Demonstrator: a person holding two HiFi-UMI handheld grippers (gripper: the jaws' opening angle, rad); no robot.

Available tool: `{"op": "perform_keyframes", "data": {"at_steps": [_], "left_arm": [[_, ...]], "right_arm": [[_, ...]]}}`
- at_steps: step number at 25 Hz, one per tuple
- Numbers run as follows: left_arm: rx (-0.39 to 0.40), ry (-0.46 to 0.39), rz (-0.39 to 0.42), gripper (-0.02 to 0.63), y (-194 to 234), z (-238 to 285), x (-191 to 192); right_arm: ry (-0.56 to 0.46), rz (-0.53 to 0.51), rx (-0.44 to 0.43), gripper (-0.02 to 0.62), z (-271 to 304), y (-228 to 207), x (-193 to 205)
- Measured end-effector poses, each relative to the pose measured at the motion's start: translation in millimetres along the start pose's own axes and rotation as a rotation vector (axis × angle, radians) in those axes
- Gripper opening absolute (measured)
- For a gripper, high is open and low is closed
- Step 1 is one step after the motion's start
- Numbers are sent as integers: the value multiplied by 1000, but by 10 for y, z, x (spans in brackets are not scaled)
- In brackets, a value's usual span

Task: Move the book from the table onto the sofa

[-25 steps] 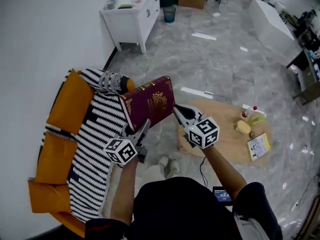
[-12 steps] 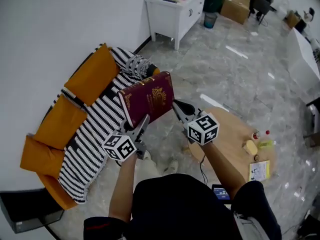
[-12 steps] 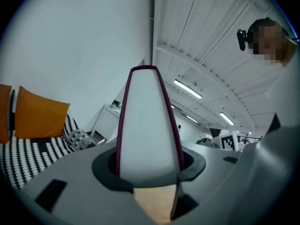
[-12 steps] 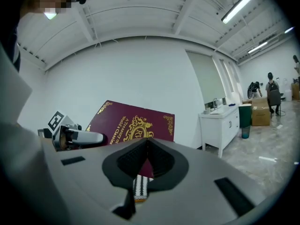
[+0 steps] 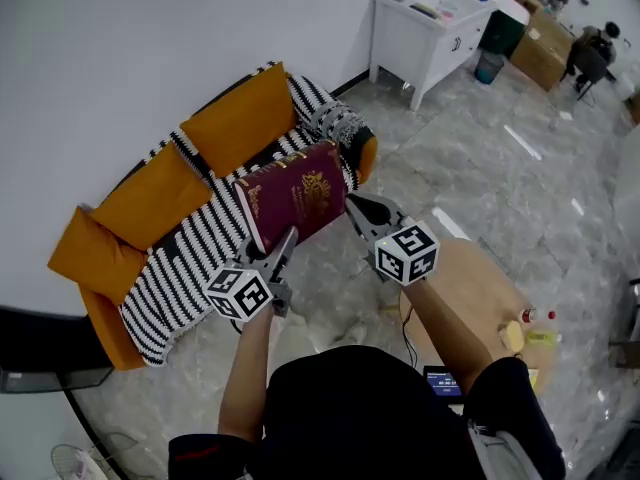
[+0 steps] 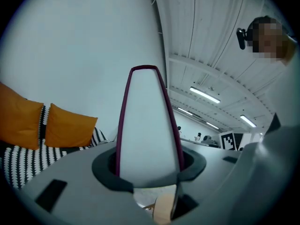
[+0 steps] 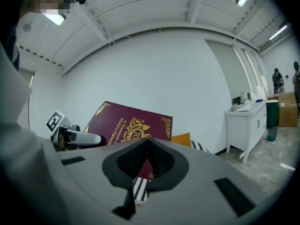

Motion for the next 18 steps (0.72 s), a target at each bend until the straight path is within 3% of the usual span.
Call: {"op": "perform_keyframes", "data": {"at_steps": [5,10,18], "left_arm": [[-61,-31,4,221,318,-259,-175],[-86,-50,-23,221,1093,-563,-683],[-119,-73,15,221,1300,-577,-682]], "right_arm": [[13,-14,-57,18,469,234,-41],[42,-19,-78,18,1390,665,-228],[13,-18,-117,18,1640,680,-109]]}}
Point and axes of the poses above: the fingertips, and each gripper's own axes: z forward along the fingers, y to its left, x out of its underside, the point moved 7 cm from there along -z, backward along the fingers, and after that the axes turned 8 degrees about x, right-handed, at the moved point
